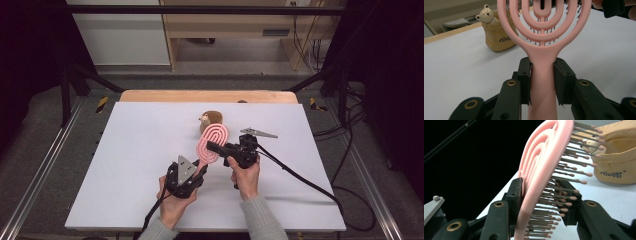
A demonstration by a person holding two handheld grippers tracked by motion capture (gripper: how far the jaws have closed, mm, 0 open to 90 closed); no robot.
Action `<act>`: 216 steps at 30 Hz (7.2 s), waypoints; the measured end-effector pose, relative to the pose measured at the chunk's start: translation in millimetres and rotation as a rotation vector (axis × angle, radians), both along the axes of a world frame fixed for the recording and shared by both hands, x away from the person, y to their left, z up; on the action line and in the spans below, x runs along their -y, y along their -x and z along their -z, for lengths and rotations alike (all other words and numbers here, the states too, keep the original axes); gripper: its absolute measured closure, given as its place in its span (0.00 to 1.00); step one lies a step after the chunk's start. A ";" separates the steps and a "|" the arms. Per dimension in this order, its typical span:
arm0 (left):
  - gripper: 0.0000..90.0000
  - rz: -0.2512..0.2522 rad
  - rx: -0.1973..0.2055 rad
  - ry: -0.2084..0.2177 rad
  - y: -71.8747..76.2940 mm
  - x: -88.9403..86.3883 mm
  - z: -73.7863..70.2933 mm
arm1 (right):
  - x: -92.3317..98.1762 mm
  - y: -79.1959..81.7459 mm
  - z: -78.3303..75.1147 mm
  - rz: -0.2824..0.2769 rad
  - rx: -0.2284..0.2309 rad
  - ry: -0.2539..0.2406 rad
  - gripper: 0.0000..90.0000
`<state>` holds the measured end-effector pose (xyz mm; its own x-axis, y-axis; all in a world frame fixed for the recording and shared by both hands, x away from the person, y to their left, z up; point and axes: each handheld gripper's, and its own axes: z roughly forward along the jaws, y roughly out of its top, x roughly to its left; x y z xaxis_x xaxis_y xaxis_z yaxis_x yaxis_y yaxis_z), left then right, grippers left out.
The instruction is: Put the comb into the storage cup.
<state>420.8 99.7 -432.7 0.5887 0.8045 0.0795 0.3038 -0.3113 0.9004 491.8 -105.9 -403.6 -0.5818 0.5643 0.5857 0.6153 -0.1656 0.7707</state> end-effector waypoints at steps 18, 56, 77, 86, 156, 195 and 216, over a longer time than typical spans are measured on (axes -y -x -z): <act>0.77 0.006 -0.001 -0.002 -1.0 0.9 1.1 | -0.2 3.4 -1.1 -0.023 0.004 -0.019 0.70; 0.51 0.041 -0.027 0.055 -5.6 -0.7 -6.5 | 5.3 2.9 -8.2 -0.016 0.025 -0.016 0.71; 0.10 0.225 -0.070 0.125 -20.1 -15.8 -35.3 | 18.3 -0.7 -22.6 0.031 0.066 0.011 0.71; 0.02 0.243 -0.092 0.141 -24.4 -33.9 -42.5 | 23.6 -2.3 -27.7 0.050 0.082 0.024 0.71; 0.02 0.092 -0.114 0.158 -19.3 -169.7 14.8 | 22.9 -27.9 -66.6 0.152 0.197 0.161 0.71; 0.02 0.074 -0.125 0.130 -17.8 -182.9 21.5 | 13.6 -57.2 -94.3 0.228 0.237 0.226 0.71; 0.02 0.076 -0.126 0.125 -18.3 -185.5 23.3 | 10.8 -76.8 -98.7 0.279 0.245 0.227 0.71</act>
<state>439.1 285.2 -456.1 0.6472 0.7562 -0.0963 0.3966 -0.2261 0.8897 568.7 -116.8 -304.9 -0.4951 0.8181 0.2925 0.3655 -0.1093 0.9244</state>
